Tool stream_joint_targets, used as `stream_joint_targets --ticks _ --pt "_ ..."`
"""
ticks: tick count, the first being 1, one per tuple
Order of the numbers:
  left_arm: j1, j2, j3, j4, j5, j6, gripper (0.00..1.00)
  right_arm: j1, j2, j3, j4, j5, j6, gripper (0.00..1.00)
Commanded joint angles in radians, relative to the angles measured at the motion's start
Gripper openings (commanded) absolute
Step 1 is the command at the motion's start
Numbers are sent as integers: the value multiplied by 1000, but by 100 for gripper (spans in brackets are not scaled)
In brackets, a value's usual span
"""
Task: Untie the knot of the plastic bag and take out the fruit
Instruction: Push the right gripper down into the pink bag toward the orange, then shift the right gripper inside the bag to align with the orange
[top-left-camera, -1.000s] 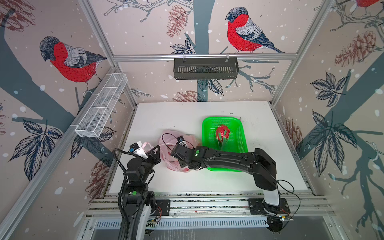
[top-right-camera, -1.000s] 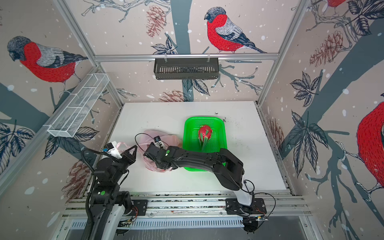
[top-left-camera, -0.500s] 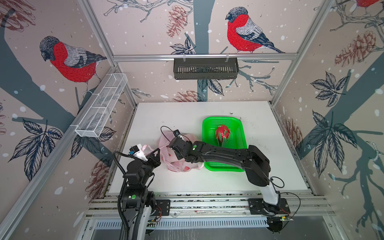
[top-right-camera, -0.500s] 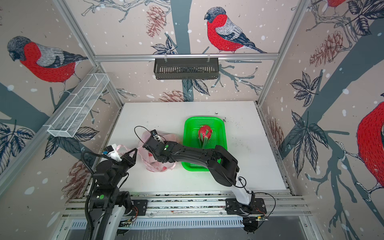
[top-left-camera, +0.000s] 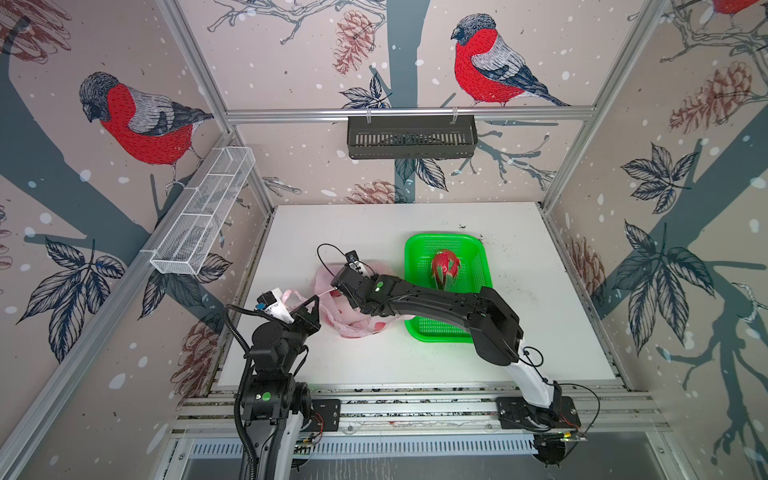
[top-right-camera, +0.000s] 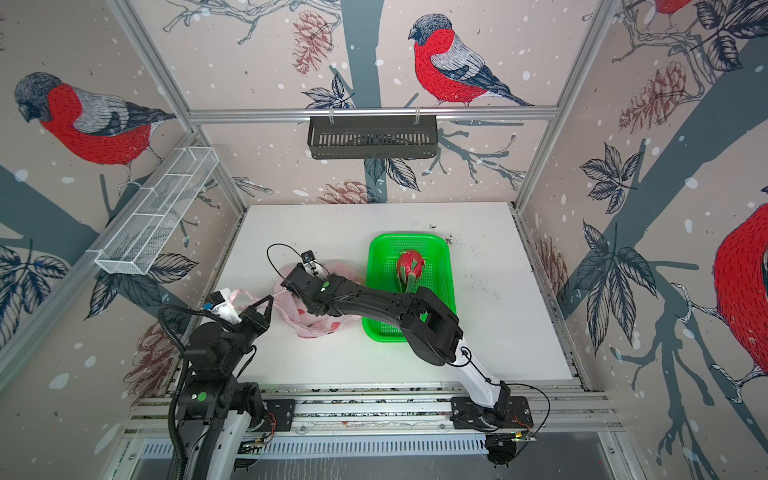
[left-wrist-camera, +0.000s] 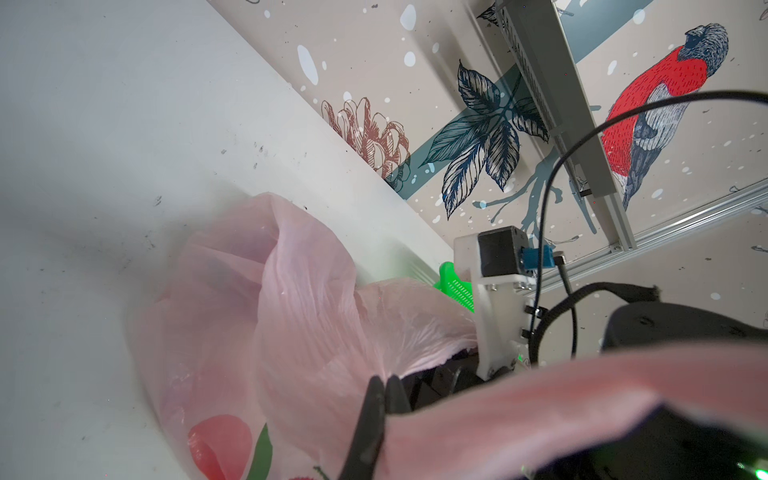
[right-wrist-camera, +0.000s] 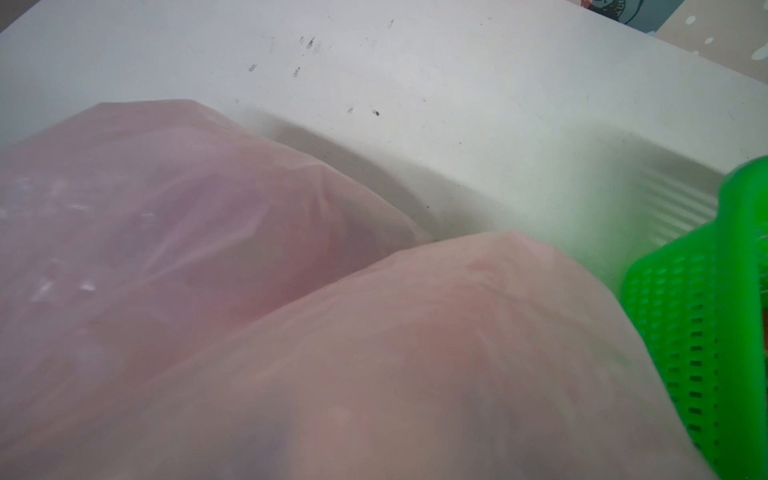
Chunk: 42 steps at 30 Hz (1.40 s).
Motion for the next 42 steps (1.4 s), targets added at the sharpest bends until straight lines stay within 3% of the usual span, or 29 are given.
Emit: stream_joint_targets --ticks 1,20,42 --pt "0 -4 16 11 1 1 0 -7 11 15 -38 42 43 68" --pt "-1 -4 -24 19 73 1 0 -53 57 19 116 -11 163 79" --pt "-31 1 -24 20 110 1 0 -92 116 3 243 -21 241 81"
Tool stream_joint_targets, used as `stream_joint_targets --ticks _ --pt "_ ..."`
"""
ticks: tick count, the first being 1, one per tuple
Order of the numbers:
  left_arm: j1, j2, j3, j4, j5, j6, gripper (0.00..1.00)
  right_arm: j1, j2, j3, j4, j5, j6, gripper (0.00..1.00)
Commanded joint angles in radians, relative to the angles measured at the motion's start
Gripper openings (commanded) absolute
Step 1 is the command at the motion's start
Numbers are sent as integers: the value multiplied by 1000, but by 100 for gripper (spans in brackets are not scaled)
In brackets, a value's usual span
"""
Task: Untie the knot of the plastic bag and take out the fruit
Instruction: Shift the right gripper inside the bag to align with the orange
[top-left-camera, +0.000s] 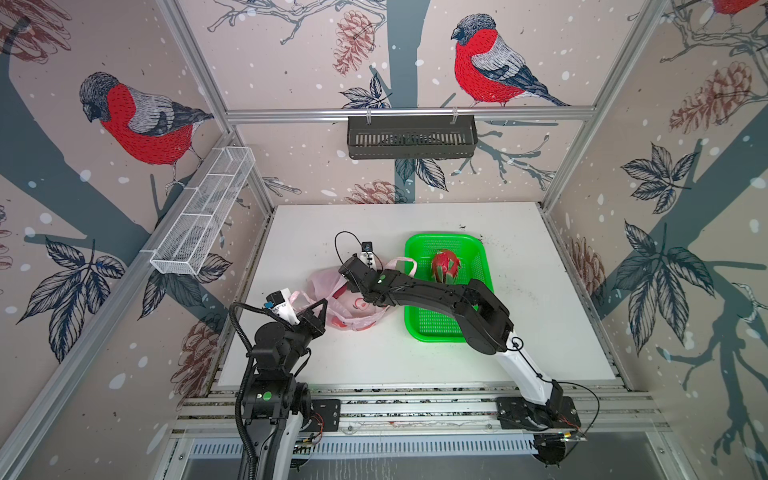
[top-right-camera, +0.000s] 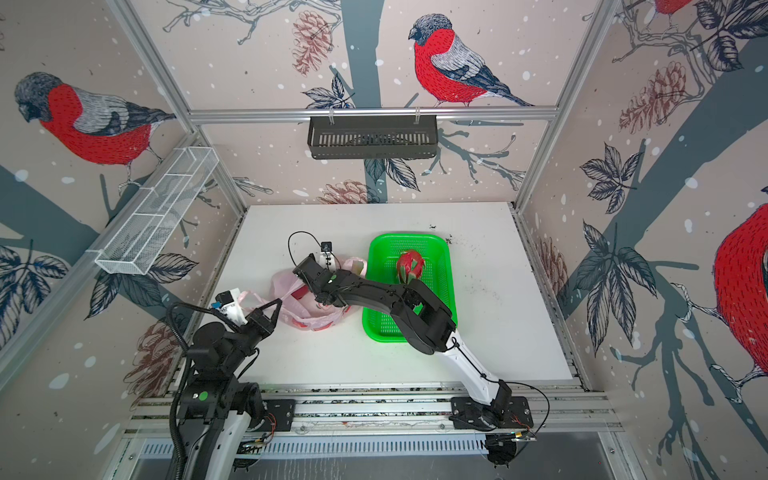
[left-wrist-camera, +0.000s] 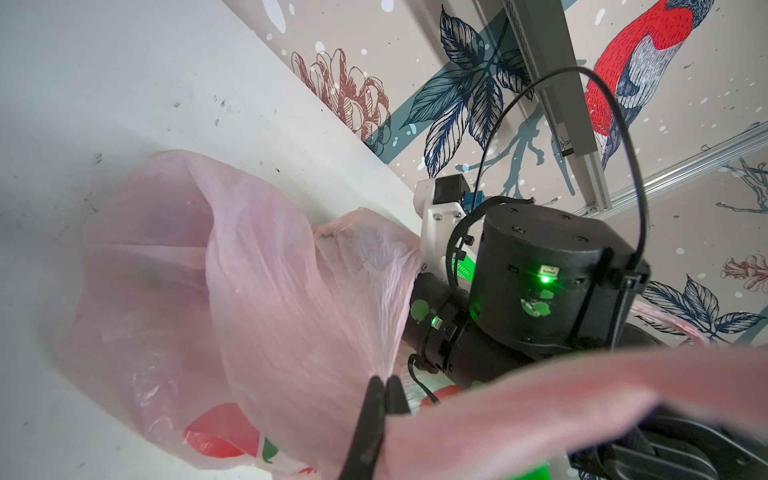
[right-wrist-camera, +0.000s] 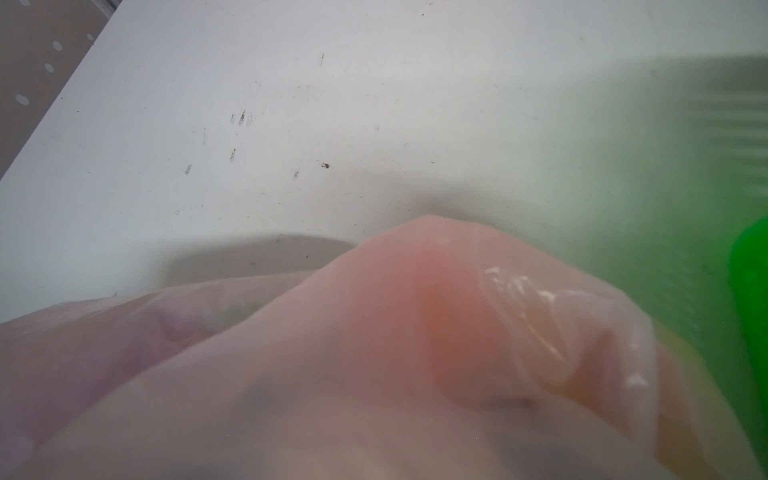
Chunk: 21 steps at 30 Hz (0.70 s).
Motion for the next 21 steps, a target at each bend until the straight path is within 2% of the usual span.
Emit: stream_joint_targets --ticks 1,21 --pt "-4 0 -1 24 8 2 0 -2 14 1 30 9 25 81" --pt "-13 0 -1 24 6 3 0 -40 42 -3 46 11 108 81"
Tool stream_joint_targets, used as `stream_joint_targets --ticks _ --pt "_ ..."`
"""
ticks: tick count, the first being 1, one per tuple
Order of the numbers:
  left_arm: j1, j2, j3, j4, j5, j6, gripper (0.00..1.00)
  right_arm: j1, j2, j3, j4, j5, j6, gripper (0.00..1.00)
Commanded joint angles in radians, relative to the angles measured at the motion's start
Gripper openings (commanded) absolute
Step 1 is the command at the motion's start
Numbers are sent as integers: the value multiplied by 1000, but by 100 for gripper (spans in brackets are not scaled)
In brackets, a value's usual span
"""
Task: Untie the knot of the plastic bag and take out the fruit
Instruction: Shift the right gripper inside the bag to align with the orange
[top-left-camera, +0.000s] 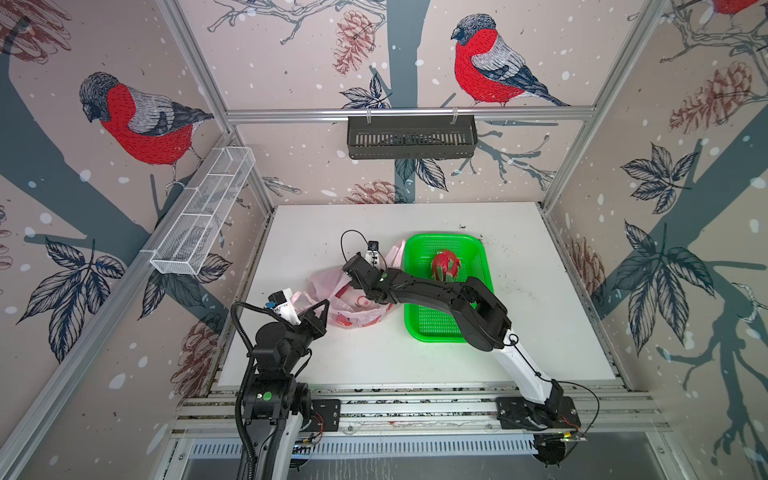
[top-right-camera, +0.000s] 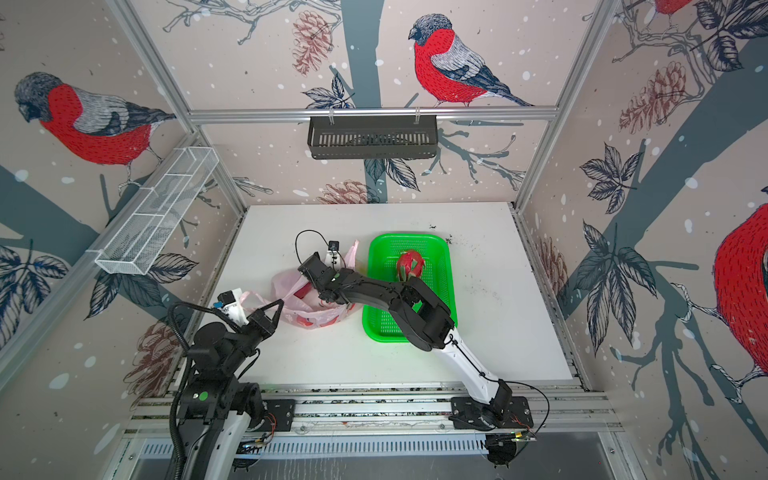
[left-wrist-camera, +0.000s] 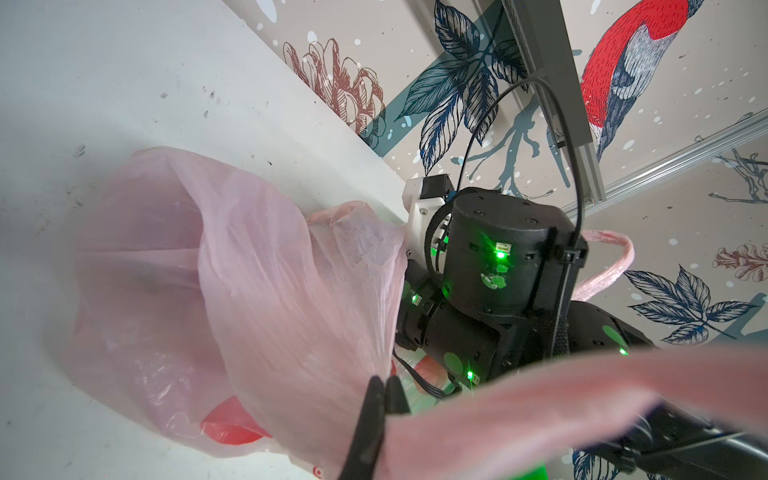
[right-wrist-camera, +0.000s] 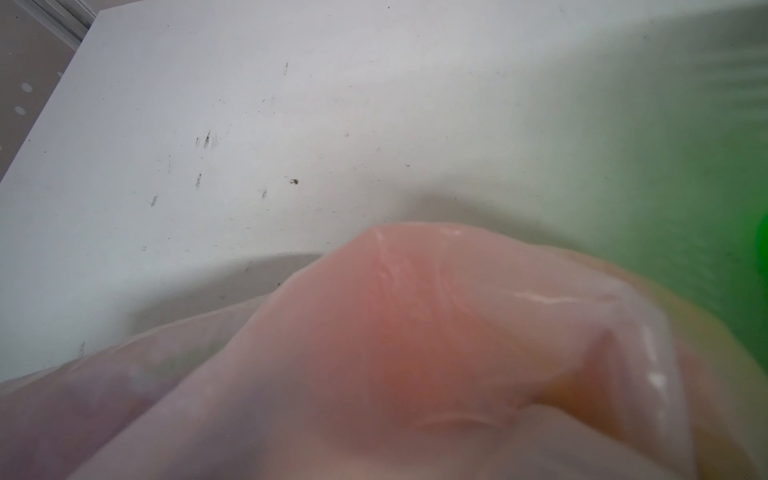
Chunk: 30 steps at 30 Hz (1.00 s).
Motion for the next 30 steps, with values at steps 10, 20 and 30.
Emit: stream_joint_targets --ticks 10,20,30 --pt "0 3 1 24 1 5 0 -14 16 3 13 4 28 70" --pt "-1 3 1 24 -15 8 0 -7 -2 -4 17 -2 3 54" --pt "-1 3 -14 36 -30 5 0 23 -58 -60 29 1 -15 39"
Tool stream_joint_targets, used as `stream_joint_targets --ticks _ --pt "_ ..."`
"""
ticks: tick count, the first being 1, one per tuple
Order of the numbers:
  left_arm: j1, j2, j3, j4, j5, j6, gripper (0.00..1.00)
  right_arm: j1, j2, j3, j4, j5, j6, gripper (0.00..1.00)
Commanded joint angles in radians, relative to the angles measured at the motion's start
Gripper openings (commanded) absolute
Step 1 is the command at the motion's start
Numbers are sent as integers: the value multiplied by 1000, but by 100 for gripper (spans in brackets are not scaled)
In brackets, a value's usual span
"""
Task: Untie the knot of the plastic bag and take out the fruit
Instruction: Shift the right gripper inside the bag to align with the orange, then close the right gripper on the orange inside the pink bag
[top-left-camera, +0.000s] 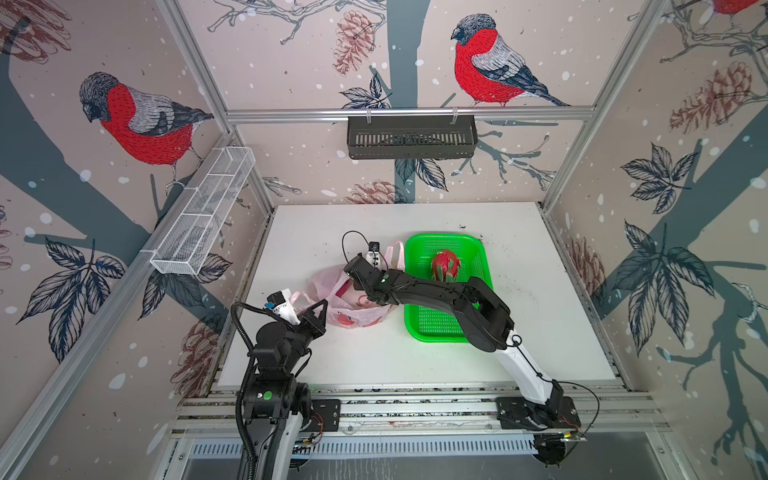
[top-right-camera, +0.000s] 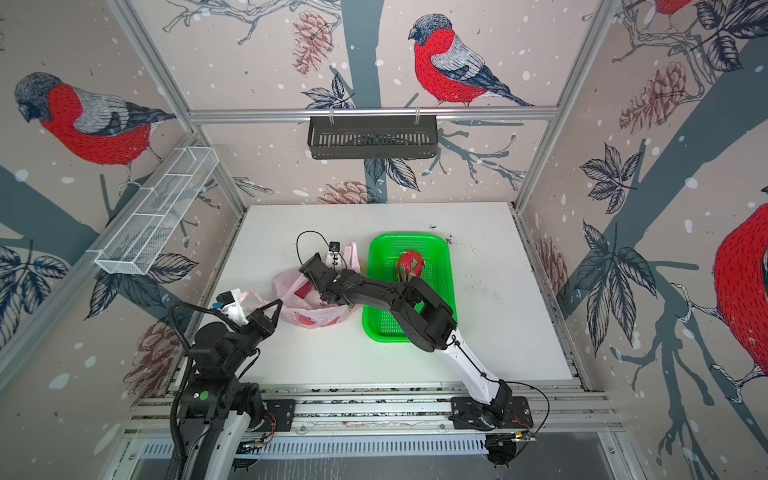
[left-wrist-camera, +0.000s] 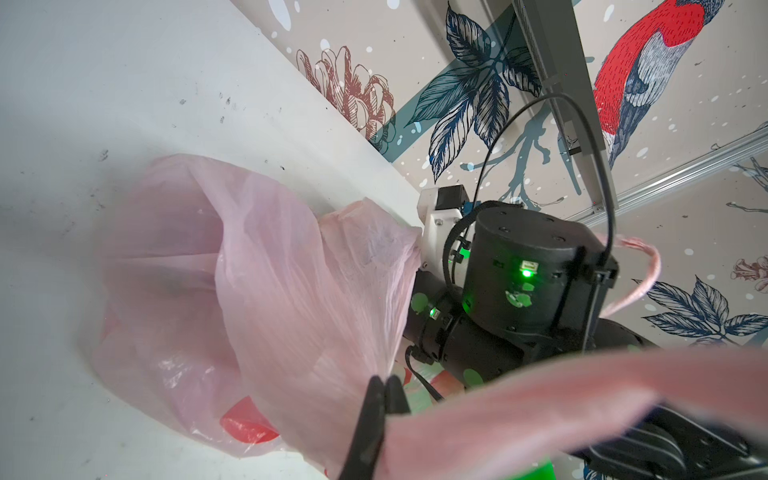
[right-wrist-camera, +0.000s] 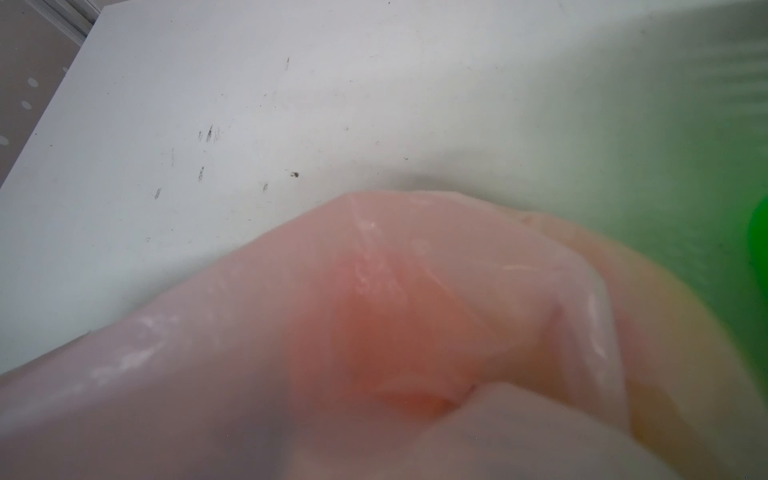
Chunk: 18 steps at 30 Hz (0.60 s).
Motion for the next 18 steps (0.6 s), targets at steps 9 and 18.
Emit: stream_joint_targets --ticks 9,18 --pt "-1 10 -22 64 -23 10 0 38 -72 -64 15 14 -26 33" --pt "-1 25 -44 98 -34 14 0 57 -144 -133 35 -15 -14 30"
